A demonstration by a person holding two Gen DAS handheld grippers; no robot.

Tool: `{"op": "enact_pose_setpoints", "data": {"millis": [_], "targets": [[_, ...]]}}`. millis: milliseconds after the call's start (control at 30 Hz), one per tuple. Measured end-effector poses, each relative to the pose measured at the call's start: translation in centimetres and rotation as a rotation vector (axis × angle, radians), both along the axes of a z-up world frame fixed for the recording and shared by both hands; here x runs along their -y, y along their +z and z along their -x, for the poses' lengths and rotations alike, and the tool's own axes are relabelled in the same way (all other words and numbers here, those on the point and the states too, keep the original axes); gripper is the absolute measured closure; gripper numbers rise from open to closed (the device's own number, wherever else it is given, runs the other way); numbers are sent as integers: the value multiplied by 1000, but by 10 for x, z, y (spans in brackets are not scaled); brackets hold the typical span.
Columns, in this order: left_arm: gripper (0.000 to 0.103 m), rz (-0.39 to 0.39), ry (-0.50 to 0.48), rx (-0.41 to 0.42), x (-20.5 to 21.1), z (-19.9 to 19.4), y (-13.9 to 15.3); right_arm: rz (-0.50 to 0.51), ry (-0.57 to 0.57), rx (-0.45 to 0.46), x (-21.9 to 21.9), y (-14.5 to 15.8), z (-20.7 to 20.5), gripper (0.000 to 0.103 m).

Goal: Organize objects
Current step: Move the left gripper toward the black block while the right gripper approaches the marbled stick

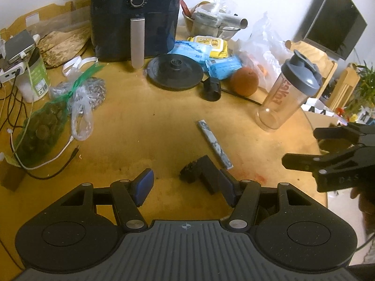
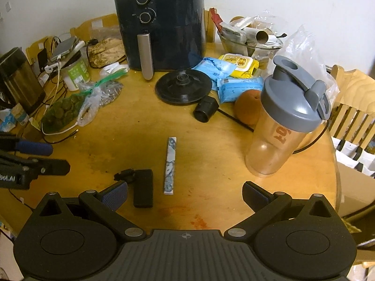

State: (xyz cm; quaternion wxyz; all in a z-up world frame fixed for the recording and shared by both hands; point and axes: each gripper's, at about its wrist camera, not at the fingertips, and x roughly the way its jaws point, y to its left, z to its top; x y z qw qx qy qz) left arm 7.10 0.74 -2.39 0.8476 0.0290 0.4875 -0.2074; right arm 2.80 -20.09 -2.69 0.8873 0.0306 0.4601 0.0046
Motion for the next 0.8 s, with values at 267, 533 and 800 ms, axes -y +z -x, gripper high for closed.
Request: {"op": "enact_pose_setpoints", "data": {"millis": [267, 533, 800], "targets": [[44, -95, -73, 23, 16, -18, -19, -25, 22, -12, 9, -2, -2, 0], [44, -218, -235, 39, 34, -25, -47, -48, 7, -42, 16, -11, 1, 0], [44, -285, -358, 54, 48, -28, -69, -154, -29, -34, 35, -12, 9, 0]]}}
